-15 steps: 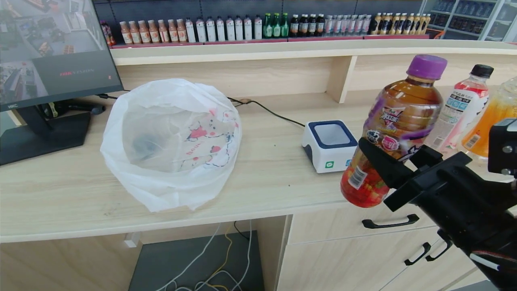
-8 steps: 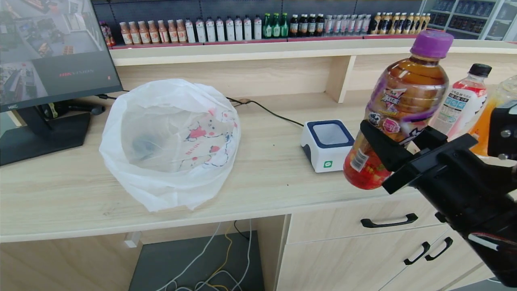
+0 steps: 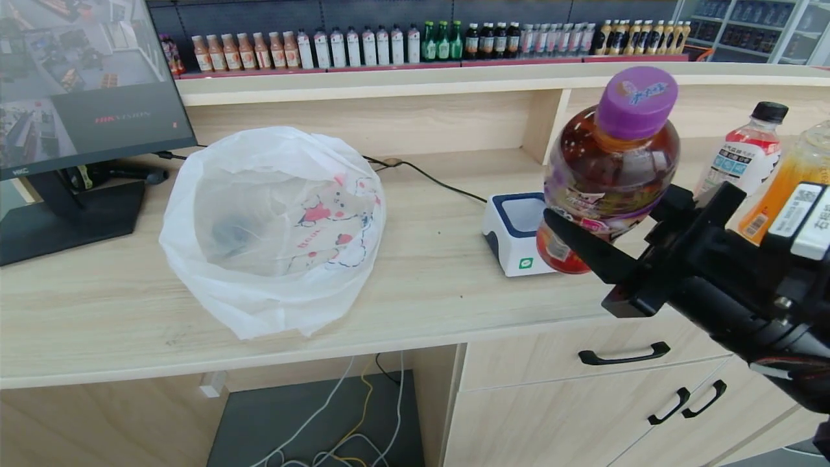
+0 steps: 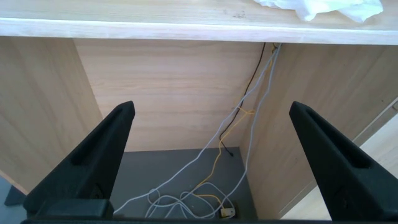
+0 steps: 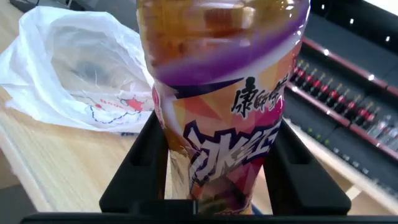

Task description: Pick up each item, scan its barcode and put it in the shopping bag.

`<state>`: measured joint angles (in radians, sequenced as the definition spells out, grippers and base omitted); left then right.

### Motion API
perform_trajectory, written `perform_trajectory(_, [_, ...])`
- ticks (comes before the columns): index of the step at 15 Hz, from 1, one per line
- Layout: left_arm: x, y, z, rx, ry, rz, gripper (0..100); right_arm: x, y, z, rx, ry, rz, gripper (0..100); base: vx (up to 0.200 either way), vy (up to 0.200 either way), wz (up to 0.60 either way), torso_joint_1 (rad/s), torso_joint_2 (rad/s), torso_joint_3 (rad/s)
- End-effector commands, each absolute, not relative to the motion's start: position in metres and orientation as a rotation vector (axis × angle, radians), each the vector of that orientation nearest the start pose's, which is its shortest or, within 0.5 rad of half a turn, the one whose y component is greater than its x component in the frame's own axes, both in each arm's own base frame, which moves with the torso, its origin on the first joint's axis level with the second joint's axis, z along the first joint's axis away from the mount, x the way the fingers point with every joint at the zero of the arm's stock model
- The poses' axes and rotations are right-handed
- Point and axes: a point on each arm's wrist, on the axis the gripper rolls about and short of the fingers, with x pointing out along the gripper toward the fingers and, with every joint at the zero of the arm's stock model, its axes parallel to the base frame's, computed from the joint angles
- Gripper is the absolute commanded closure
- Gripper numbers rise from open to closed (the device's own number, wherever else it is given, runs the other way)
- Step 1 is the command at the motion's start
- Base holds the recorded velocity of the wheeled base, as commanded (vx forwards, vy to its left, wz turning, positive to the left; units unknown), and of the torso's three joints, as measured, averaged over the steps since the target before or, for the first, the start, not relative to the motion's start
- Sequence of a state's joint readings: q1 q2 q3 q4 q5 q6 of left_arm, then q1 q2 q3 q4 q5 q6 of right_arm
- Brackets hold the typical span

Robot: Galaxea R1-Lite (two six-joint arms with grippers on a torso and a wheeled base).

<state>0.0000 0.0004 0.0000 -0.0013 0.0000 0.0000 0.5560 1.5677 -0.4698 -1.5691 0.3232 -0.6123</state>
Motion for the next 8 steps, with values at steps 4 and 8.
perform_trajectory(4, [-0.023, 0.000, 0.076, 0.000, -0.002, 0.000, 0, 0.233, 0.137, 0.234, -0.721, -0.860, 0.605, 100, 0.000, 0.000, 0.00, 0.000, 0.00, 0.000])
perform_trajectory(8, [-0.023, 0.000, 0.076, 0.000, -0.002, 0.000, 0, 0.253, 0.145, 0.238, -0.885, -1.036, 0.678, 100, 0.000, 0.000, 0.00, 0.000, 0.00, 0.000])
